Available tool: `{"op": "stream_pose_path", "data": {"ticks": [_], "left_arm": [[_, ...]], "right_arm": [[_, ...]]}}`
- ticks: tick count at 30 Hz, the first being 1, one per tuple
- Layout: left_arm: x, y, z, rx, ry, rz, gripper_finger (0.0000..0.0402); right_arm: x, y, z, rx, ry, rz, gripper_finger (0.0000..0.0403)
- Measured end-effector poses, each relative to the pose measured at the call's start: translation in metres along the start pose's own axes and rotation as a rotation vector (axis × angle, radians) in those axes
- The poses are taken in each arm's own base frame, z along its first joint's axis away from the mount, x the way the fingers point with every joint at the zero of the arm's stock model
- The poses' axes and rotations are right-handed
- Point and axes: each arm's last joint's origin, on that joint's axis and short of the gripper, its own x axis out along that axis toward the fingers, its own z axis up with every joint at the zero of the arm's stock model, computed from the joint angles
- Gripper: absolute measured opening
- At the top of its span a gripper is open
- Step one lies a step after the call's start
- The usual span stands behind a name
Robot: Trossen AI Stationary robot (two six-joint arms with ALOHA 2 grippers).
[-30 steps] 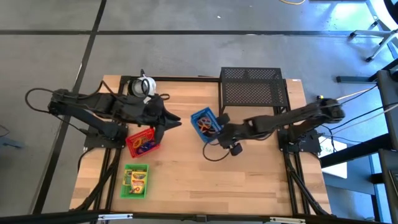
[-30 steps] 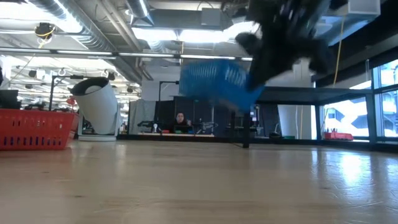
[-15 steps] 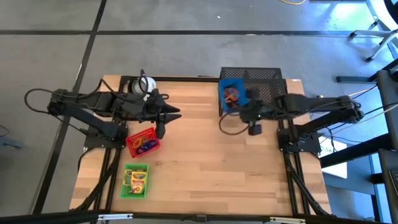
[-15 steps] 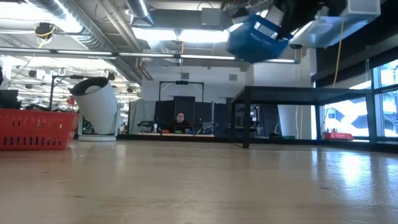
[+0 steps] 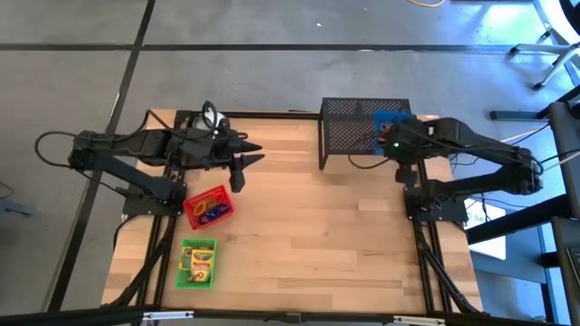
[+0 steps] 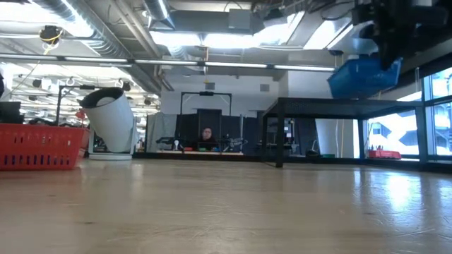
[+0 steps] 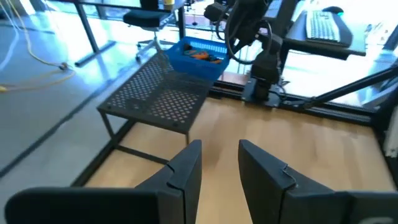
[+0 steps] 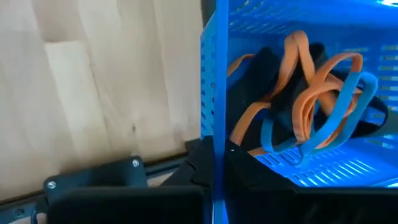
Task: Pick & Place Office Desk Supplies
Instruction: Put the blue bin filled with rubber bands on the shelf, then put the red bin filled with spring keychains on the shelf
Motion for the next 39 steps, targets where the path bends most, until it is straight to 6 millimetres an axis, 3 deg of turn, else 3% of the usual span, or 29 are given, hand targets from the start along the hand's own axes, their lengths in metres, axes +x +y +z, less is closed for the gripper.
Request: {"op": "stream_pose_path", "data": {"ticks": [6, 13, 23, 32, 39], "left_arm": [[0.003, 0.008, 0.003, 0.098, -0.017, 0.042, 0.0098], [0.005, 0.014, 0.016, 0.052, -0.131, 0.078, 0.0098], [0.005, 0.018, 0.024, 0.04, -0.207, 0.089, 0.0117], [0.006, 0.018, 0.023, 0.056, -0.189, 0.091, 0.0163], [0.007, 0.021, -0.002, -0.009, 0.044, 0.114, 0.018]], "right_arm": [[0.007, -0.005, -0.021, -0.029, 0.021, -0.02, 0.0013], [0.014, -0.02, -0.03, -0.089, 0.083, -0.023, 0.0013], [0.02, -0.036, -0.039, 0.028, 0.096, 0.029, 0.002], [0.025, -0.047, -0.037, 0.084, 0.149, -0.068, 0.0121], [0.01, -0.052, -0.034, 0.121, 0.077, -0.084, 0.0181]]}}
